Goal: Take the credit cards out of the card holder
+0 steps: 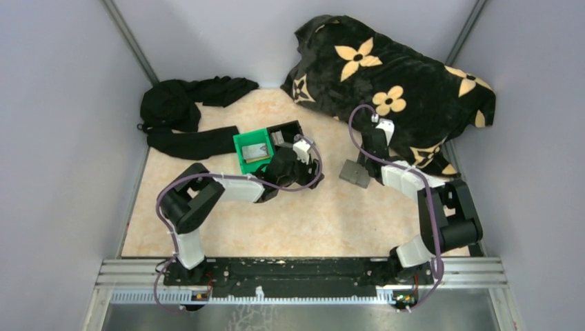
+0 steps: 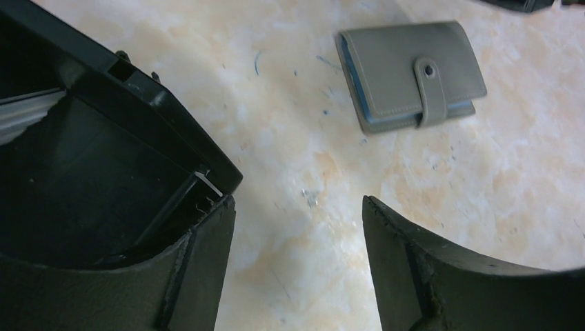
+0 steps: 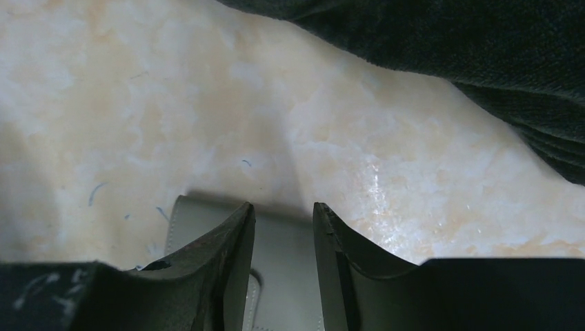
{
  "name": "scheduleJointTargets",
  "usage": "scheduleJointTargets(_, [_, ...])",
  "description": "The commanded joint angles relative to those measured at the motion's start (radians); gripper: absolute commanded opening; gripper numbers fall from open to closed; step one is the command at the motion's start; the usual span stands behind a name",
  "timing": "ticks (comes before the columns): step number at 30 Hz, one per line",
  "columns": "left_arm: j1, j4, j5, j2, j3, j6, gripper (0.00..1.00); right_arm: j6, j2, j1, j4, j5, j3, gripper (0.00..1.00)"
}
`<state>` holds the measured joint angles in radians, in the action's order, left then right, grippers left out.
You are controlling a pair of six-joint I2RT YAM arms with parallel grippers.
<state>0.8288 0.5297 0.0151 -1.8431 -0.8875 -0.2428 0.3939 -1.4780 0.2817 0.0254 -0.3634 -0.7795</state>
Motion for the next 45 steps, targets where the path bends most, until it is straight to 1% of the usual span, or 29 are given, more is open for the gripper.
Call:
scheduleJointTargets(1, [-0.019, -0.001, -0.057, -0.035, -0.071, 0.029, 0.75, 0.005, -0.047, -0.026, -0.022, -0.047, -0.031, 0.38])
scheduleJointTargets(4, [-0.023, 0.026, -0.049, -0.021, -0.064, -0.001, 0.74, 0.01, -0.085, -0.04, 0.008, -0.029, -0.065, 0.38])
scheduleJointTargets(8, [-0.023, 0.05, 0.01, 0.025, -0.034, -0.029, 0.76, 0.01, -0.127, -0.042, 0.058, 0.006, -0.108, 0.37])
scheduleJointTargets(11, [-0.022, 0.057, 0.049, 0.069, -0.006, -0.048, 0.77, 0.013, -0.146, -0.042, 0.078, 0.082, -0.108, 0.34])
scheduleJointTargets(14, [-0.021, 0.031, 0.067, 0.087, -0.01, -0.049, 0.78, 0.017, -0.133, -0.035, 0.074, 0.2, -0.068, 0.28])
scheduleJointTargets(16, [-0.021, 0.018, 0.076, 0.095, -0.014, -0.052, 0.78, 0.02, -0.094, -0.009, 0.062, 0.235, -0.017, 0.24])
scheduleJointTargets(18, [-0.021, 0.026, 0.065, 0.109, -0.003, -0.063, 0.78, 0.0, -0.039, 0.036, 0.076, 0.26, 0.035, 0.24])
scheduleJointTargets(22, [-0.019, 0.063, 0.051, 0.131, 0.04, -0.074, 0.78, -0.026, 0.143, 0.139, 0.098, 0.285, 0.1, 0.24])
scheduleJointTargets(24, [-0.019, 0.076, 0.054, 0.123, 0.05, -0.073, 0.78, -0.007, 0.216, 0.142, 0.08, 0.316, 0.127, 0.24])
scheduleJointTargets(28, [-0.019, 0.076, 0.086, 0.074, 0.029, -0.076, 0.78, 0.042, 0.299, 0.142, 0.096, 0.219, 0.134, 0.24])
scheduleJointTargets(30, [-0.019, 0.066, 0.105, 0.033, 0.002, -0.07, 0.77, 0.053, 0.319, 0.142, 0.119, 0.207, 0.128, 0.22])
scheduleJointTargets(32, [-0.019, 0.046, 0.118, -0.008, -0.028, -0.069, 0.76, 0.037, 0.325, 0.142, 0.133, 0.258, 0.124, 0.22])
scheduleJointTargets(34, [-0.02, 0.032, 0.125, -0.033, -0.046, -0.079, 0.73, 0.013, 0.317, 0.142, 0.174, 0.287, 0.112, 0.19])
scheduleJointTargets(35, [-0.018, 0.021, 0.121, -0.042, -0.049, -0.089, 0.72, 0.006, 0.318, 0.142, 0.193, 0.295, 0.113, 0.12])
scheduleJointTargets(36, [-0.015, 0.006, 0.101, -0.049, -0.055, -0.099, 0.7, 0.003, 0.326, 0.142, 0.207, 0.295, 0.119, 0.01])
scheduleJointTargets(38, [-0.008, -0.034, 0.081, -0.066, -0.078, -0.095, 0.62, -0.002, 0.351, 0.14, 0.212, 0.316, 0.148, 0.0])
scheduleJointTargets(40, [0.002, -0.072, 0.066, -0.08, -0.1, -0.078, 0.39, 0.01, 0.382, 0.14, 0.216, 0.345, 0.173, 0.0])
scheduleJointTargets(41, [0.007, -0.084, 0.063, -0.087, -0.109, -0.069, 0.31, 0.022, 0.396, 0.14, 0.22, 0.356, 0.185, 0.0])
scheduleJointTargets(42, [0.011, -0.093, 0.066, -0.091, -0.115, -0.066, 0.29, 0.045, 0.415, 0.14, 0.227, 0.364, 0.196, 0.0])
scheduleJointTargets(44, [0.018, -0.099, 0.099, -0.104, -0.13, -0.062, 0.29, 0.093, 0.457, 0.14, 0.23, 0.39, 0.231, 0.0])
scheduleJointTargets(45, [0.019, -0.103, 0.121, -0.115, -0.139, -0.064, 0.26, 0.118, 0.477, 0.14, 0.225, 0.408, 0.25, 0.0])
